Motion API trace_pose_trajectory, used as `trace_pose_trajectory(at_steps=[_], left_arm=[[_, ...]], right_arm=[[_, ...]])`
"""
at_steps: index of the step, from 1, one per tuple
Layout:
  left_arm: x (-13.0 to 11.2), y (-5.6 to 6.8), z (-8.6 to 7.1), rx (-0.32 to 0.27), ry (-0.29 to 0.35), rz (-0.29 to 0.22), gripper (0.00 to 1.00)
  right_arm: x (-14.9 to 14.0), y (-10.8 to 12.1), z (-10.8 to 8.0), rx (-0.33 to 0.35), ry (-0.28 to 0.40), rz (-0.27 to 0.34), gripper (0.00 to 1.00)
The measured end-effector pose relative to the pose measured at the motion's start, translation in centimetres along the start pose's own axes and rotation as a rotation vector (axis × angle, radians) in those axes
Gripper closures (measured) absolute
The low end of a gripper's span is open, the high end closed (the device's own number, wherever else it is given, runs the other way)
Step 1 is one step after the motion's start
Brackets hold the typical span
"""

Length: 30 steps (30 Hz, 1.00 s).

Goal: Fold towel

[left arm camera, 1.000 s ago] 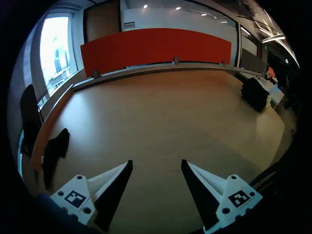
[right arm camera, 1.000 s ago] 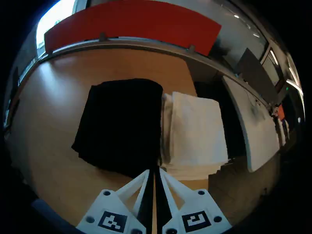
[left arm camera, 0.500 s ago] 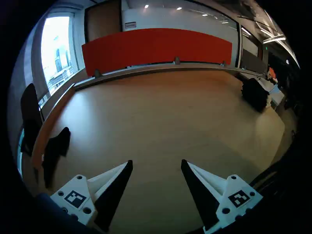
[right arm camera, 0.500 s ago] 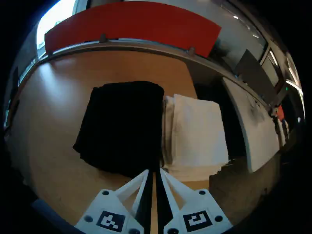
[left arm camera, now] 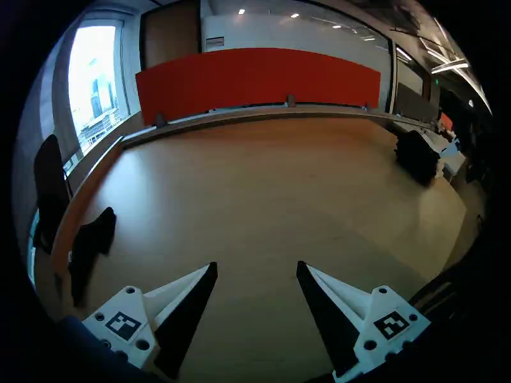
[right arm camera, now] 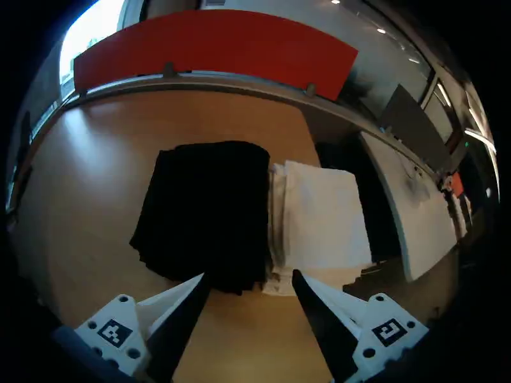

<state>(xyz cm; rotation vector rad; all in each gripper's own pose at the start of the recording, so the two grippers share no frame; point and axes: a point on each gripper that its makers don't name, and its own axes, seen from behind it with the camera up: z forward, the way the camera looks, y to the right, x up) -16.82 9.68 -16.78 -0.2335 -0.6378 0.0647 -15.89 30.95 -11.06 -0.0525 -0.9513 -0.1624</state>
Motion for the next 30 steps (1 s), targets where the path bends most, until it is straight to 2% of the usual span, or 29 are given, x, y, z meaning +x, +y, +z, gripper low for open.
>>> trace_pose_trajectory(at_steps=[12, 21, 30], left_arm=[[0.2, -0.5, -0.2, 0.011, 0.016, -0.018, 0.08], [0.3, -1.5, -0.4, 0.043, 0.021, -0.058, 0.08], [0.2, -2.2, -0.4, 0.073, 0.028, -0.107, 0.08]], right_arm=[[2.0, -1.6, -1.1, 0.010, 0.076, 0.058, 0.03], [4.2, -2.6, -2.4, -0.008, 0.175, 0.114, 0.03], [6.3, -2.8, -3.2, -0.048, 0.281, 0.197, 0.03]])
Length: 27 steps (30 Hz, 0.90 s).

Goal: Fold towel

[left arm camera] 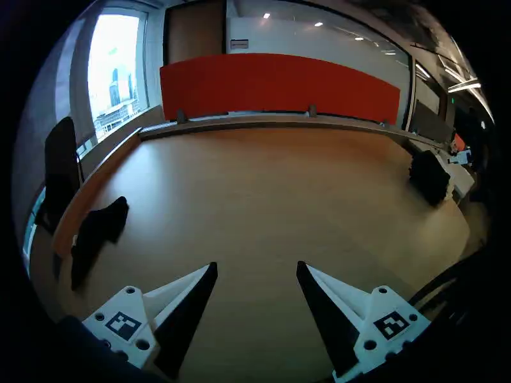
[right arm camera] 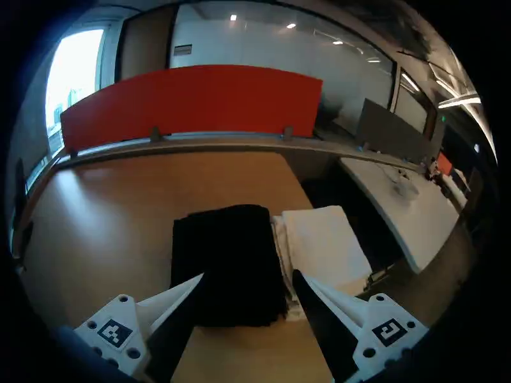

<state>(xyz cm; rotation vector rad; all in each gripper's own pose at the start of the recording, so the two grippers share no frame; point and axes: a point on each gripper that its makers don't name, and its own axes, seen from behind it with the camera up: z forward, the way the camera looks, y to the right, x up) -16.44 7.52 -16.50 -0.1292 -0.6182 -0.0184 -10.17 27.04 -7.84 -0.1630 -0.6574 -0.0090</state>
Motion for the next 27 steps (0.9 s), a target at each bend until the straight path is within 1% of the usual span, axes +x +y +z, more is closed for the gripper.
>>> trace_pose_trajectory(at_steps=[5, 8, 14, 17, 23, 27], left_arm=[[-0.1, -0.6, 0.0, 0.025, 0.006, -0.035, 0.08], [-0.3, -0.7, 0.0, 0.031, 0.004, -0.051, 0.08], [-0.6, -0.6, -0.1, 0.031, -0.003, -0.049, 0.08], [-0.5, -0.6, -0.1, 0.029, -0.002, -0.048, 0.08], [-0.4, -0.7, -0.1, 0.024, 0.000, -0.043, 0.08], [-0.3, -0.8, -0.1, 0.023, 0.001, -0.042, 0.08]], right_arm=[[1.9, -0.5, -0.5, -0.019, 0.086, 0.025, 0.03], [3.1, -1.0, -0.8, -0.022, 0.138, 0.033, 0.03], [4.9, -1.8, -1.2, -0.020, 0.218, 0.054, 0.03], [6.5, -2.2, -1.6, -0.021, 0.272, 0.064, 0.03], [10.5, -2.6, -3.2, -0.047, 0.404, 0.074, 0.03], [13.2, -3.6, -4.8, -0.047, 0.498, 0.052, 0.03]])
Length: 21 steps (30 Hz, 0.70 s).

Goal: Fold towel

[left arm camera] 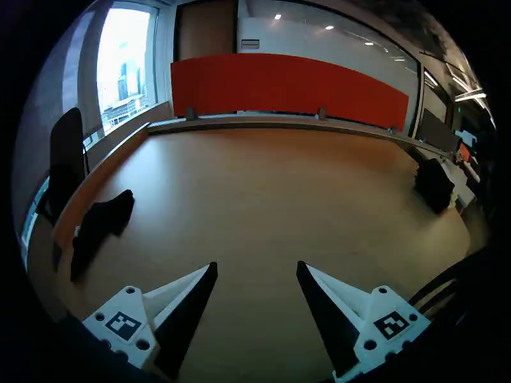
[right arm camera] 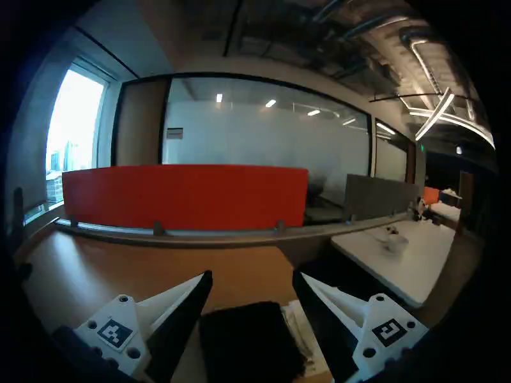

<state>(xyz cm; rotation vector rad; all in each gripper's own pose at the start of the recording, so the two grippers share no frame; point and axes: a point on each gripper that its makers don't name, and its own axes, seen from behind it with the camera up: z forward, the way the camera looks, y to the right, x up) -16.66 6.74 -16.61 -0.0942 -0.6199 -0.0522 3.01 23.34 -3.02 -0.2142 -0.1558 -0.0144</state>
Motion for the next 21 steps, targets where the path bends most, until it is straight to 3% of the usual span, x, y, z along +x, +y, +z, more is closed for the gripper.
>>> trace_pose_trajectory(at_steps=[5, 8, 21], left_arm=[[0.2, 0.1, 0.0, -0.002, 0.003, -0.001, 0.08], [0.3, 0.0, 0.1, -0.001, 0.005, 0.000, 0.08], [2.6, -1.0, 0.3, 0.010, 0.056, -0.007, 0.08]], right_arm=[[2.9, -1.3, 0.0, 0.010, 0.075, -0.012, 0.03], [3.4, -2.2, 0.1, 0.024, 0.087, -0.014, 0.03], [3.5, -5.5, 0.4, 0.083, 0.070, -0.015, 0.03]])
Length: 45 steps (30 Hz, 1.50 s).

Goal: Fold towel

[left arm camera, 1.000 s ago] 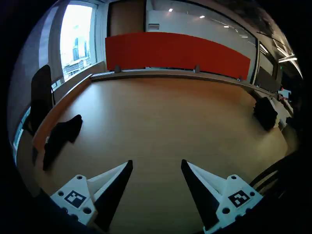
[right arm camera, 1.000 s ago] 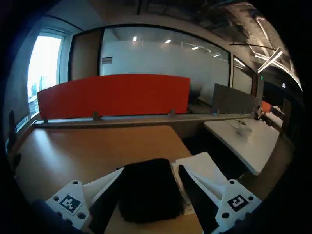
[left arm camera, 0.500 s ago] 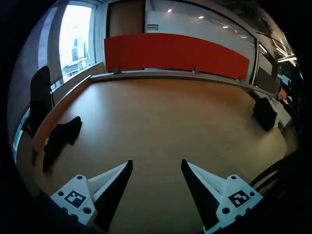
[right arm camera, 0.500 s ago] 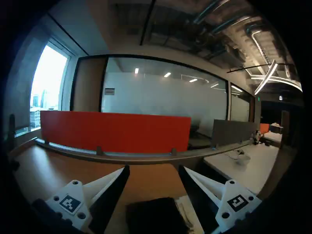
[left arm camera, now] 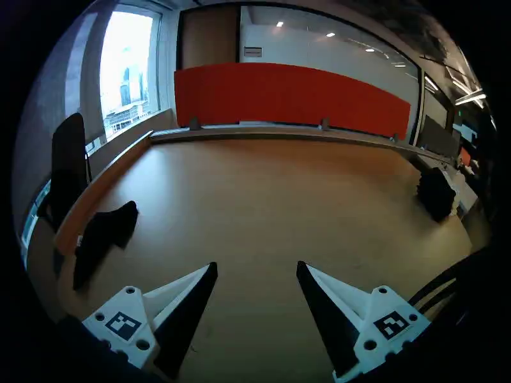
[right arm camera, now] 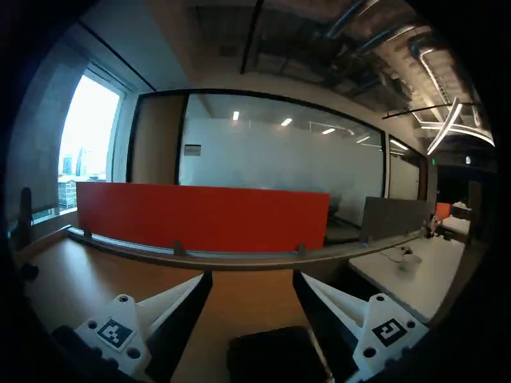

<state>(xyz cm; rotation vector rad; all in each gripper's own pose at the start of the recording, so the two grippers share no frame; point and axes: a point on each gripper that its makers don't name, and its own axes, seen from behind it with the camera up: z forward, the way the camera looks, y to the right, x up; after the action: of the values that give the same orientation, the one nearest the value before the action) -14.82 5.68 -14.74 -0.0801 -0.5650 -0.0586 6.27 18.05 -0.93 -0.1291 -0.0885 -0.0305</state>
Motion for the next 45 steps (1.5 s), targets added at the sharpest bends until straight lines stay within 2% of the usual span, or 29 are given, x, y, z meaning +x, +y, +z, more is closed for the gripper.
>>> trace_pose_trajectory(at_steps=[8, 14, 23, 31, 45], left_arm=[[3.9, -1.2, 0.8, 0.011, 0.073, -0.003, 0.08], [7.9, -2.2, 1.5, 0.018, 0.144, 0.002, 0.08], [14.1, -3.4, 1.5, 0.026, 0.259, 0.025, 0.08], [18.6, -4.5, 1.8, 0.038, 0.343, 0.018, 0.08], [25.1, -5.3, 2.2, 0.036, 0.462, 0.027, 0.08]], right_arm=[[0.2, -2.4, 0.0, 0.044, -0.003, -0.003, 0.03], [1.0, -4.4, 0.0, 0.082, 0.004, 0.011, 0.03], [1.7, -6.8, 0.0, 0.117, 0.004, 0.015, 0.03], [2.2, -9.9, 0.0, 0.165, 0.002, 0.040, 0.03], [3.4, -13.6, -0.1, 0.192, 0.014, 0.061, 0.03]])
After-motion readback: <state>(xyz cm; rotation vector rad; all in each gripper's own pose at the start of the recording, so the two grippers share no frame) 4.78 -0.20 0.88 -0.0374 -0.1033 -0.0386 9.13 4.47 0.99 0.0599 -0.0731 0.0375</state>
